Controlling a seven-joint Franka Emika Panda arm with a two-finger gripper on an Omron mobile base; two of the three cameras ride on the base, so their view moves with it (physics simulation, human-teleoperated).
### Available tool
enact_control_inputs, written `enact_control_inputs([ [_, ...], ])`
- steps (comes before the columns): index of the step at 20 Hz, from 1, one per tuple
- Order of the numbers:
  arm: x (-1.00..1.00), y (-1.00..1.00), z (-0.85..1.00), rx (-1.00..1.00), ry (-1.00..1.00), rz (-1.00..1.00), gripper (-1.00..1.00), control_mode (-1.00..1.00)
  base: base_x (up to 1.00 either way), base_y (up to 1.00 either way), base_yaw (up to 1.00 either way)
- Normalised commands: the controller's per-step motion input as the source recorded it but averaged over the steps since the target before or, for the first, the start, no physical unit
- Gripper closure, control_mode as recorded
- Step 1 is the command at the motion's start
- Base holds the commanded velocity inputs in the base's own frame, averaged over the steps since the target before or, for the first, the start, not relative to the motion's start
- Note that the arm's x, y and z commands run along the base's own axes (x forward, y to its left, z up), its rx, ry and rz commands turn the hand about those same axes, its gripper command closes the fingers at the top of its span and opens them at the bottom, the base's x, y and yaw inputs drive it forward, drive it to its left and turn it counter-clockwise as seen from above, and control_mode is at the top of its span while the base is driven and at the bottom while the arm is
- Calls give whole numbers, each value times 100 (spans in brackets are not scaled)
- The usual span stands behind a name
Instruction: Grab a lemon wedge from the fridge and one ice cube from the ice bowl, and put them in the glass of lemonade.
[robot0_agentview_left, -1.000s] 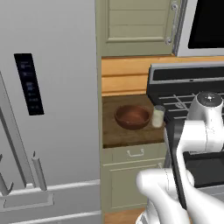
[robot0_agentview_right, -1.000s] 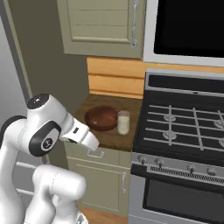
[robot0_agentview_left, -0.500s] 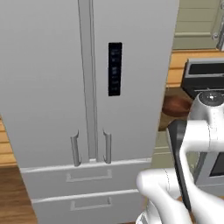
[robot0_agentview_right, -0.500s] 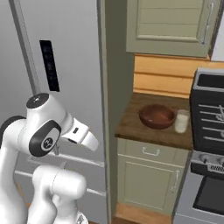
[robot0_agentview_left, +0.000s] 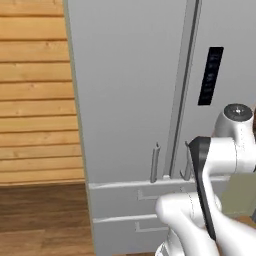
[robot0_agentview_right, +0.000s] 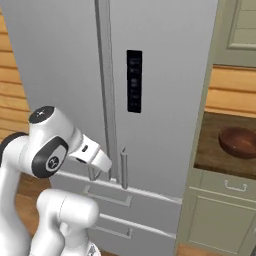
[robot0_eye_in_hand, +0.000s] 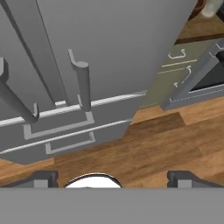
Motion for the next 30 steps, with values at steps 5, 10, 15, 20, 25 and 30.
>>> enact_control_inputs([
  [5,0,0,0,0,0,0,-100,100,-91,9,12],
  [10,0,0,0,0,0,0,-100,100,-100,-2,6],
  [15,0,0,0,0,0,0,-100,100,-82,-76,-1],
  [20,0,0,0,0,0,0,-100,100,-7,-4,-1],
  [25,-60,-4,-1,0,-9,0,-100,-100,-33,0,0],
  [30,-52,-10,-5,0,-29,8,-100,-100,0,0,0],
])
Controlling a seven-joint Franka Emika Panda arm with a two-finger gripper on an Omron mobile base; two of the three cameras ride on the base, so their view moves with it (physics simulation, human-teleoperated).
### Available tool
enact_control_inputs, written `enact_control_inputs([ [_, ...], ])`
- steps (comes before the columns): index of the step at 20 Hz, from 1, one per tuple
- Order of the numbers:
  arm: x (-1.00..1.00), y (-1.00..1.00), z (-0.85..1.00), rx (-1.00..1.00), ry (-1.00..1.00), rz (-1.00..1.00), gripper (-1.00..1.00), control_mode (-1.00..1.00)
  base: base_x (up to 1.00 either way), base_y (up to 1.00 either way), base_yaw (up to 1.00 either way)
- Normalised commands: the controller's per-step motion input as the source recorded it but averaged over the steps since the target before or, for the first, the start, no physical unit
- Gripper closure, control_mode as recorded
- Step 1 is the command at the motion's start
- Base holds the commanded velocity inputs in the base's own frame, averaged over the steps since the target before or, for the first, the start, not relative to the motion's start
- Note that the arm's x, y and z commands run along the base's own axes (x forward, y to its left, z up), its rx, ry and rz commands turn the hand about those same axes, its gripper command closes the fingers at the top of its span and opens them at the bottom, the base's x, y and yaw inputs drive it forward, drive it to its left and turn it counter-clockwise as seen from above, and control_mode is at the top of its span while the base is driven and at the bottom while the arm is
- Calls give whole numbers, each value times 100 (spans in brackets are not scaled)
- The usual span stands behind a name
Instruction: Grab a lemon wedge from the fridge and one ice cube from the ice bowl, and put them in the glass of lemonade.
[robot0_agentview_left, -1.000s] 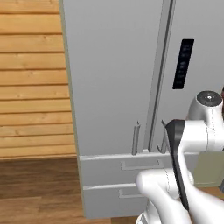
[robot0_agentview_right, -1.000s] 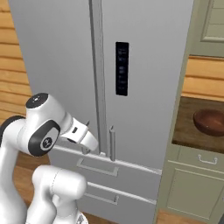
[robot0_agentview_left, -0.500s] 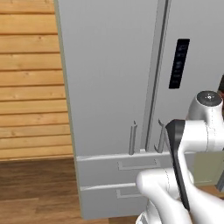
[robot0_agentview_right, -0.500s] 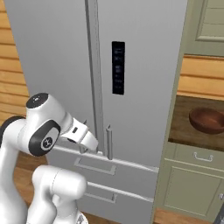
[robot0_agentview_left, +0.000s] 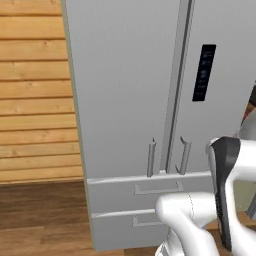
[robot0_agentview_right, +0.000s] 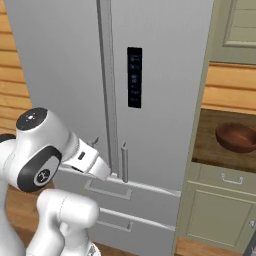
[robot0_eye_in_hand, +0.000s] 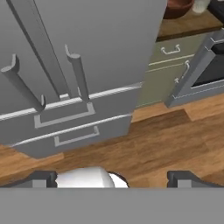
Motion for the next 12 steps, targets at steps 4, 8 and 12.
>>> enact_control_inputs([
  [4,47,-8,-37,1,-27,21,-100,-100,0,0,0],
  [8,65,52,-59,-1,-10,19,-100,-100,0,0,0],
  [12,47,38,-90,-6,0,16,-100,-100,0,0,0],
])
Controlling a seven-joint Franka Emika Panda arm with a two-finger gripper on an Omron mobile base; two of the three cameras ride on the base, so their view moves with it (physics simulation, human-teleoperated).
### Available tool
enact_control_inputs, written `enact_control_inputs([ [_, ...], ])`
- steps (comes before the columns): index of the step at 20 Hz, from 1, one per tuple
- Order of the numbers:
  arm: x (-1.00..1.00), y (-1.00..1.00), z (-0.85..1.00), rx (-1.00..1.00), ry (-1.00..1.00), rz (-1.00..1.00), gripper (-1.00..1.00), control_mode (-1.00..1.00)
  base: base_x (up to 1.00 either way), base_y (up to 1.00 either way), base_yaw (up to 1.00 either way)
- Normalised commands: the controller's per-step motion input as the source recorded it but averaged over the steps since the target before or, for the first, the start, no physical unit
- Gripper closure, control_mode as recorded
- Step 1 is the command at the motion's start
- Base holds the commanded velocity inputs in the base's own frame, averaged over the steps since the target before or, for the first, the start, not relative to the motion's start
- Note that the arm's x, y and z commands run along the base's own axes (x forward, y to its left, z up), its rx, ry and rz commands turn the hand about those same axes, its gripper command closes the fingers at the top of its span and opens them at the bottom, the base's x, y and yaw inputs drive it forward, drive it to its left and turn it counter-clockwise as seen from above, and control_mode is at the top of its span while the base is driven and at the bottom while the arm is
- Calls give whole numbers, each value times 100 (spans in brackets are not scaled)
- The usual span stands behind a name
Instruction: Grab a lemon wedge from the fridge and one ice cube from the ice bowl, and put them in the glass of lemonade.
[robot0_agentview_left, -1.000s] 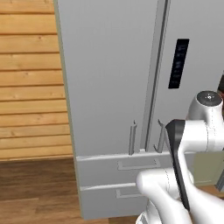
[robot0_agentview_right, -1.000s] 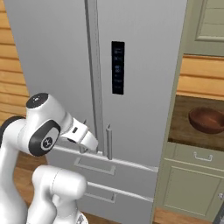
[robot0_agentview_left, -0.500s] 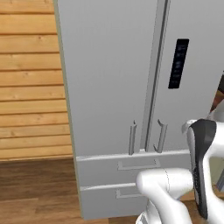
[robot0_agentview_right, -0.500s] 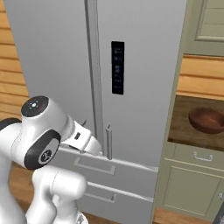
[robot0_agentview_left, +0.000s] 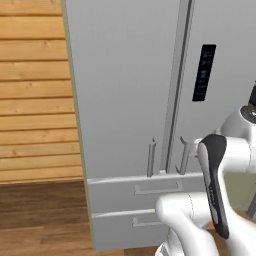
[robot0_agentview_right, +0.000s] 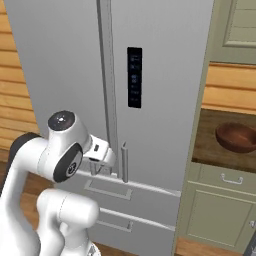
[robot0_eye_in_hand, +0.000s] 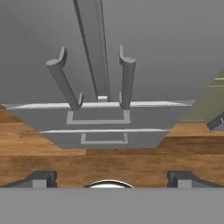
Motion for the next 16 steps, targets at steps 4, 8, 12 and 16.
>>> enact_control_inputs([
  [4,29,-31,-66,1,0,4,-100,-100,0,0,0],
  [8,34,-23,-56,1,-11,0,-100,-100,0,0,0],
  [12,86,0,-84,0,-7,0,-100,-100,0,0,0],
  [16,67,-3,-46,0,-2,0,-100,-100,0,0,0],
])
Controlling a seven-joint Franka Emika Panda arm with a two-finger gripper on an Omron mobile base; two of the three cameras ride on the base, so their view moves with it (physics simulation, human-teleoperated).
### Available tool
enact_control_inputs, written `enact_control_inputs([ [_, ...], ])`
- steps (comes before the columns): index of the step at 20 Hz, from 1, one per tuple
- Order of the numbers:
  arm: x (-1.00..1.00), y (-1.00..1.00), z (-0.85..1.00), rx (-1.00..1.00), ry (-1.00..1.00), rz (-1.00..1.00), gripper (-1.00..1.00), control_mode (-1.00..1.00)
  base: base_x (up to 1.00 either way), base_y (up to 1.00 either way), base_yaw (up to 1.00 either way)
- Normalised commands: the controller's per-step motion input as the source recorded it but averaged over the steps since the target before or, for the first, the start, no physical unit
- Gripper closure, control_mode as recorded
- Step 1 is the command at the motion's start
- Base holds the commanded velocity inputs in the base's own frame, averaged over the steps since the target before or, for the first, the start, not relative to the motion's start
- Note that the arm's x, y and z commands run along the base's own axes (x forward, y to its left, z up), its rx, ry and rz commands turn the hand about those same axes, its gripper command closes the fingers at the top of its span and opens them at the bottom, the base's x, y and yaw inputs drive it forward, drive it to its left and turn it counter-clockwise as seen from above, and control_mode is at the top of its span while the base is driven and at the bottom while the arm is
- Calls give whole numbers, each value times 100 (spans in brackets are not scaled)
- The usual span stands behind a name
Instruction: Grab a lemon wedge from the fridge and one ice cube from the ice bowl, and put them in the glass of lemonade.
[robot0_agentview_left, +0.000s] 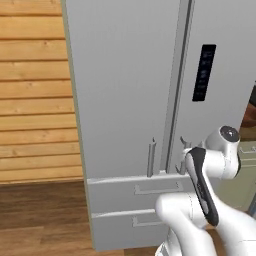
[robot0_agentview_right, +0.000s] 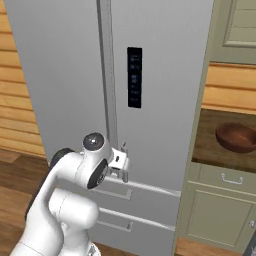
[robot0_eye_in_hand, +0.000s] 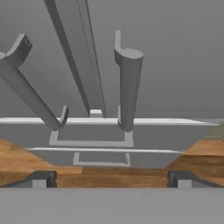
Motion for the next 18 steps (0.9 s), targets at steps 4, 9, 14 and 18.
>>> enact_control_inputs([
  [4,66,0,-30,0,-8,0,-100,-100,0,0,0],
  [9,45,-40,-15,1,-2,0,-100,-100,0,0,0],
  [14,50,5,-34,-1,3,0,-100,-100,0,0,0],
  [18,45,1,-41,-2,2,0,-100,-100,0,0,0],
])
